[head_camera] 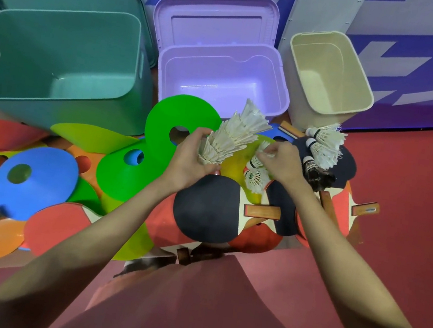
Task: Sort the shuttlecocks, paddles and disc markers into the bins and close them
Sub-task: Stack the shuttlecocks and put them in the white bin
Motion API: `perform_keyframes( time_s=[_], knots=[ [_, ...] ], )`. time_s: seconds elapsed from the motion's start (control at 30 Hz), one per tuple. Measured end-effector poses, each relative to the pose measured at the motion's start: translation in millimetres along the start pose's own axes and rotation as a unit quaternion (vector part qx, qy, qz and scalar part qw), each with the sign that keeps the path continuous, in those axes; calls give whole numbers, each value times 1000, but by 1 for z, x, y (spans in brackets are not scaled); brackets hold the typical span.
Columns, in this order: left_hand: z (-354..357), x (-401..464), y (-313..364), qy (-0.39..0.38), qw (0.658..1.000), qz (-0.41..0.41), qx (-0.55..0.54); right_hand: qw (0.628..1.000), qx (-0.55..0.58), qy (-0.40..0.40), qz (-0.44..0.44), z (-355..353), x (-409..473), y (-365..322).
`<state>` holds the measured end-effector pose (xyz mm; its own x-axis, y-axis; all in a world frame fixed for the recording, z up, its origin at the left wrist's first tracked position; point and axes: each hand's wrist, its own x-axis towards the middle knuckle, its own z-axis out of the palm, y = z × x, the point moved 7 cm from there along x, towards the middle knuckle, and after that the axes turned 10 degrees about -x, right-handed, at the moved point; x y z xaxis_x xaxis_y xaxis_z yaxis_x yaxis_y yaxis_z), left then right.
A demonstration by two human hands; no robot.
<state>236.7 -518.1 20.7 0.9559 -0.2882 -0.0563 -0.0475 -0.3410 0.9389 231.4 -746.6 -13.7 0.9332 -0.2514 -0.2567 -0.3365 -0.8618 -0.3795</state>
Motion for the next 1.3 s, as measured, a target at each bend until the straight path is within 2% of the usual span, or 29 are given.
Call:
perform_keyframes(
  time_s=[0.07, 0.2, 0.3, 0.37, 0.43, 0.5, 0.63, 0.77, 0.9, 1.0, 1.1, 1.17, 1.3],
  knots=[
    [-1, 0, 0, -6, 1000, 1, -1, 999, -36, 7, 6, 6, 0, -1],
    [-6, -1, 5, -15, 1000, 10, -7, 999, -8, 33, 22, -1, 0, -1],
    [-8, -1, 5, -21, 1000, 10, -8, 982, 81, 173, -16, -39, -19, -10],
    [-7, -1, 5, -27, 1000, 10, -1, 940, 206, 270, -21, -72, -43, -14],
    [-5, 0, 4, -30, 999, 11, 7, 902, 279, 328, -28, -95, -61, -18],
    [-2, 2, 3, -28, 999, 14, 10, 892, 293, 338, -61, -104, -68, -26],
    [3, 6, 7, -32, 999, 30, 20, 905, 239, 334, -111, -103, -71, -39],
    [1, 7, 7, -26, 999, 33, 8, 893, 203, 394, -77, -106, -74, -29],
    [-1, 6, 2, -31, 999, 25, -19, 866, 249, 431, -40, -115, -79, -20],
    [-1, 6, 0, -32, 999, 26, -27, 871, 245, 415, -92, -116, -85, -31],
    [3, 6, 2, -38, 999, 26, -27, 910, 244, 301, -145, -96, -78, -47],
    [8, 5, 6, -45, 998, 27, -33, 924, 259, 240, -147, -84, -74, -52],
    [9, 4, 6, -43, 998, 5, -52, 921, 321, 187, -121, -82, -69, -52]
  ],
)
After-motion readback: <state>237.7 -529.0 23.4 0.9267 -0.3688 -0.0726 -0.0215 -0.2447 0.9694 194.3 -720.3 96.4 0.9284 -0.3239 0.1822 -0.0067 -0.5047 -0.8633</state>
